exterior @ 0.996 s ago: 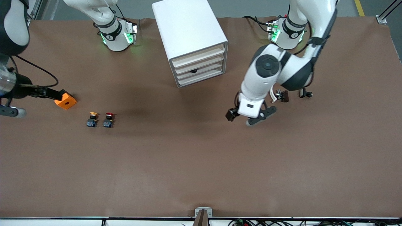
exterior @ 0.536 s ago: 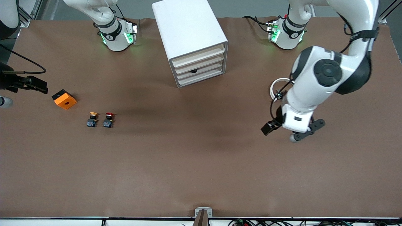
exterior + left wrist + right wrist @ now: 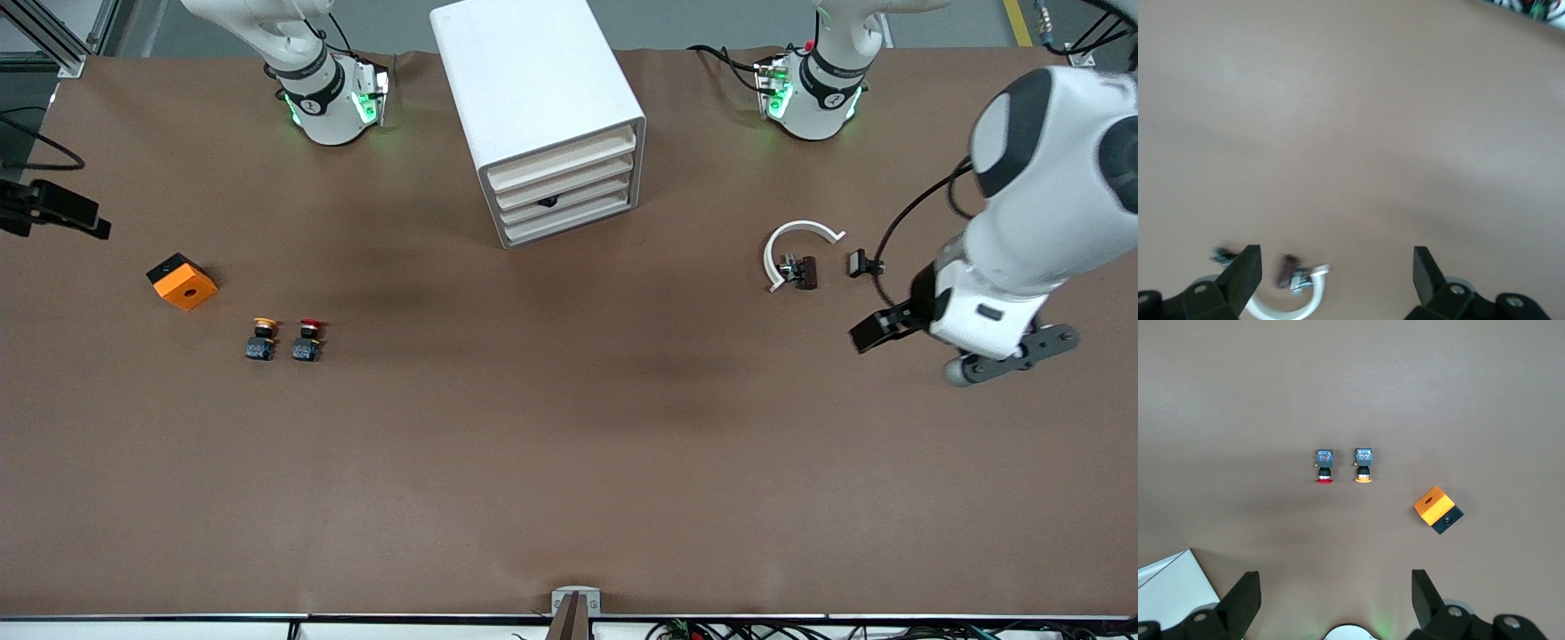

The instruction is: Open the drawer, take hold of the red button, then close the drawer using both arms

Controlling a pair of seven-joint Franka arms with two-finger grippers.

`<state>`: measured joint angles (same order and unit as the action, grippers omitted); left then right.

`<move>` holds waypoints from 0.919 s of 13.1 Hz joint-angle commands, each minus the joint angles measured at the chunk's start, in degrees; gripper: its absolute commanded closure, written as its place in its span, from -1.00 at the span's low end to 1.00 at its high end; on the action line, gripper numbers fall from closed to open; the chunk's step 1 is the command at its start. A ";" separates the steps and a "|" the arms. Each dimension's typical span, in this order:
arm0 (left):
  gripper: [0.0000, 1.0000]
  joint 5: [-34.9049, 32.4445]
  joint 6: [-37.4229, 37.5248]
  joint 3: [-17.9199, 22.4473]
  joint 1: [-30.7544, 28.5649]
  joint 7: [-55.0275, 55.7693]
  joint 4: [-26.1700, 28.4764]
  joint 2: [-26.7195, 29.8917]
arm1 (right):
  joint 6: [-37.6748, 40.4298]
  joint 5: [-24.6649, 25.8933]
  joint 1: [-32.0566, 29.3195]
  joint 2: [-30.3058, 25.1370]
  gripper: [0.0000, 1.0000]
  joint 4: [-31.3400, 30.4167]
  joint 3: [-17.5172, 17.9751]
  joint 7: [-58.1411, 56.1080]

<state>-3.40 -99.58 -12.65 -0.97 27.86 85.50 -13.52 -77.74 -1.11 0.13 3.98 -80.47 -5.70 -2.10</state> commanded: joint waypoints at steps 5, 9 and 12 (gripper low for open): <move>-1.00 1.55 4.49 4.29 -1.84 -17.82 7.64 13.22 | -3.72 -0.73 -1.71 -10.47 -1.00 -13.64 0.69 -2.01; -1.00 2.00 7.38 12.81 4.66 -23.28 11.44 19.74 | -5.40 -0.73 -3.29 -13.82 -1.00 -16.74 1.39 -3.35; -1.00 1.99 10.01 12.83 5.98 -22.50 15.46 25.79 | -6.45 -0.29 -3.38 -14.09 -1.00 -16.74 2.27 -3.35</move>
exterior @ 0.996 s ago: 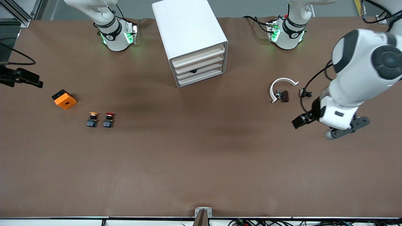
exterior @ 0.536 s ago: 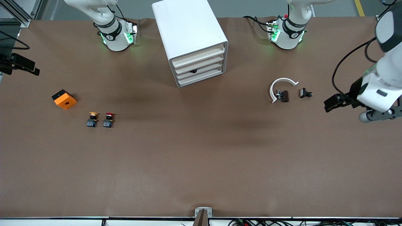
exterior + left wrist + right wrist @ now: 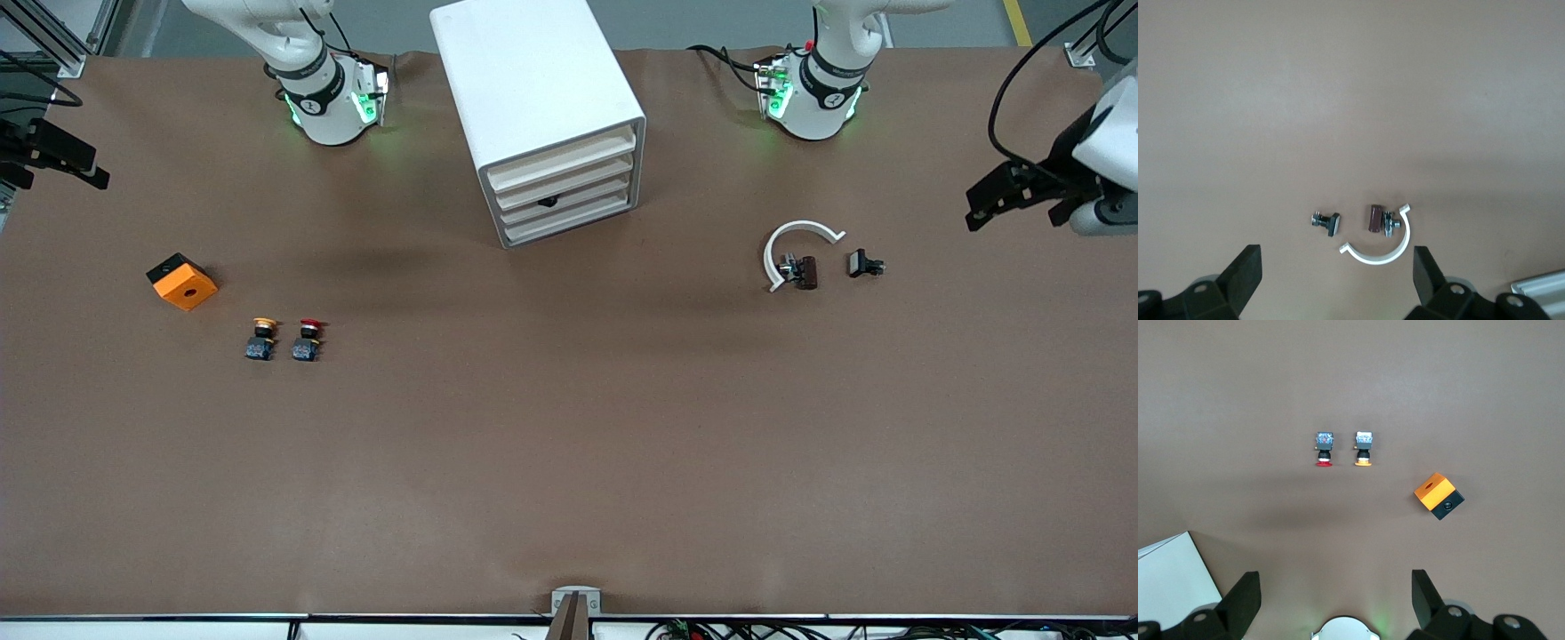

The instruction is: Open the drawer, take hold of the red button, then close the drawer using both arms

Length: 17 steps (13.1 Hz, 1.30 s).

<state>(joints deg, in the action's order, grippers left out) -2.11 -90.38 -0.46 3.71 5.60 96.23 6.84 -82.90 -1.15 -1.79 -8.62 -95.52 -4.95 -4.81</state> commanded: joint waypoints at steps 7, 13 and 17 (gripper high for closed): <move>-1.00 0.97 1.52 0.29 1.04 0.55 5.91 8.37 | -4.55 0.53 -1.99 -1.66 -1.00 0.16 3.19 -0.82; -1.00 1.59 2.48 0.82 -0.19 0.38 2.48 5.47 | -2.70 2.73 -2.43 -2.01 -1.00 1.48 4.68 -0.20; -1.00 1.59 3.19 0.82 -0.20 2.65 2.56 5.03 | -2.62 1.51 -2.43 -2.19 -1.00 1.30 3.10 0.32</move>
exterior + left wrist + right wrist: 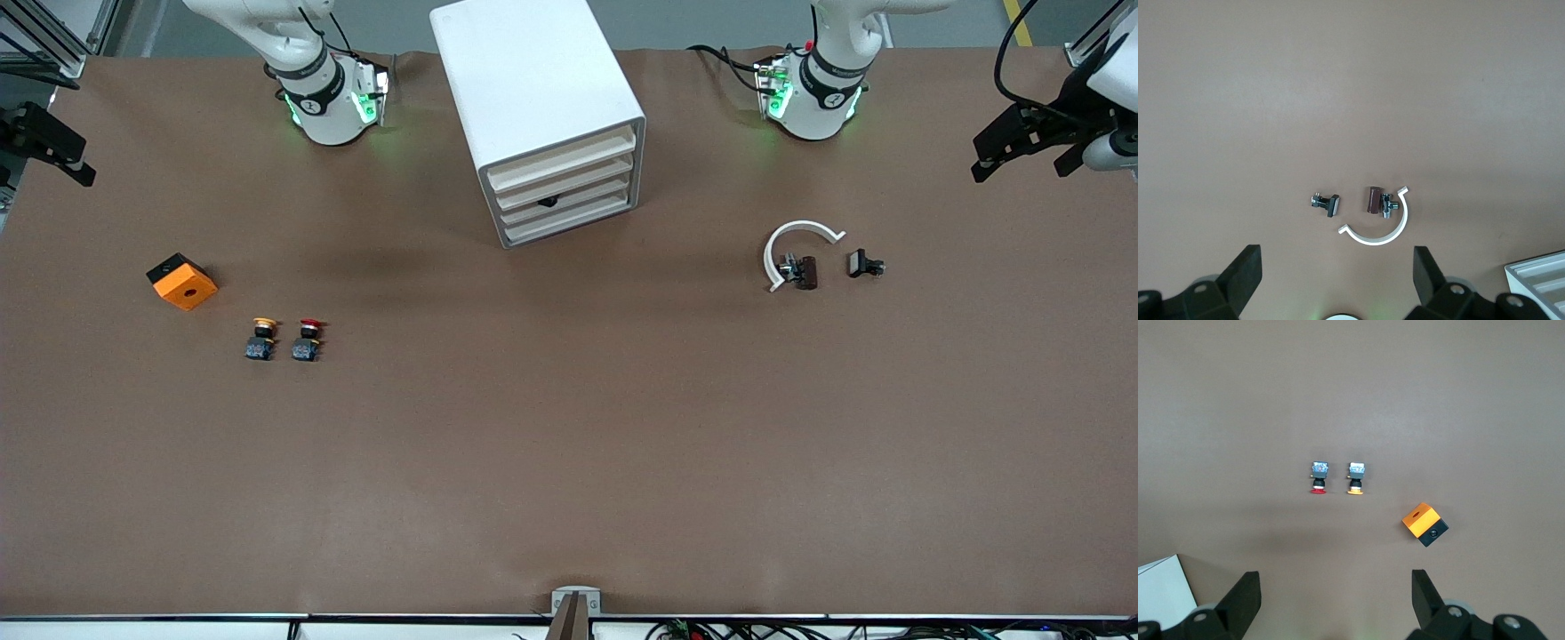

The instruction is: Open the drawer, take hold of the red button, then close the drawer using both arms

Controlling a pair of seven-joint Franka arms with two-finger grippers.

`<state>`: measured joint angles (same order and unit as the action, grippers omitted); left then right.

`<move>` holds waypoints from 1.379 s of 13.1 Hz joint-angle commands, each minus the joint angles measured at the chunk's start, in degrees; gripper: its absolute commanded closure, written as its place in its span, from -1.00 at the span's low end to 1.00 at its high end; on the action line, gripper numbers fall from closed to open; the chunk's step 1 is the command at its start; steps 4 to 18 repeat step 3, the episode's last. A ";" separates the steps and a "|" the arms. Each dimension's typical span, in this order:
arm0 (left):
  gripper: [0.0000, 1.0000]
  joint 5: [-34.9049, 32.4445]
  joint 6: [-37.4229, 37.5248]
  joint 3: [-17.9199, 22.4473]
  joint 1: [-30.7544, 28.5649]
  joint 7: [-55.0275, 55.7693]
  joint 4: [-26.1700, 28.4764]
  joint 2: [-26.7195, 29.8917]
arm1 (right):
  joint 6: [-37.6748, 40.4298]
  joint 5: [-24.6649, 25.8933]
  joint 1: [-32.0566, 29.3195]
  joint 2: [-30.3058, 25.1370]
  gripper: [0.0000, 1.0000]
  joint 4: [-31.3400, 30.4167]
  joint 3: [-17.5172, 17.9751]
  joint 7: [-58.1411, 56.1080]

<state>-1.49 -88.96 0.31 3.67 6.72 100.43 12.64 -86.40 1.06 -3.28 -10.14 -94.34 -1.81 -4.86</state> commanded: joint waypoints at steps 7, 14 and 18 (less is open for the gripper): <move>-1.00 0.88 2.82 -0.05 -0.15 2.33 -1.72 -0.87 | 1.23 -2.90 -1.03 -1.37 -1.00 -0.32 -0.91 0.55; -1.00 0.88 2.82 -0.05 -0.15 2.33 -1.72 -0.87 | 1.23 -2.90 -1.03 -1.37 -1.00 -0.32 -0.91 0.55; -1.00 0.88 2.82 -0.05 -0.15 2.33 -1.72 -0.87 | 1.23 -2.90 -1.03 -1.37 -1.00 -0.32 -0.91 0.55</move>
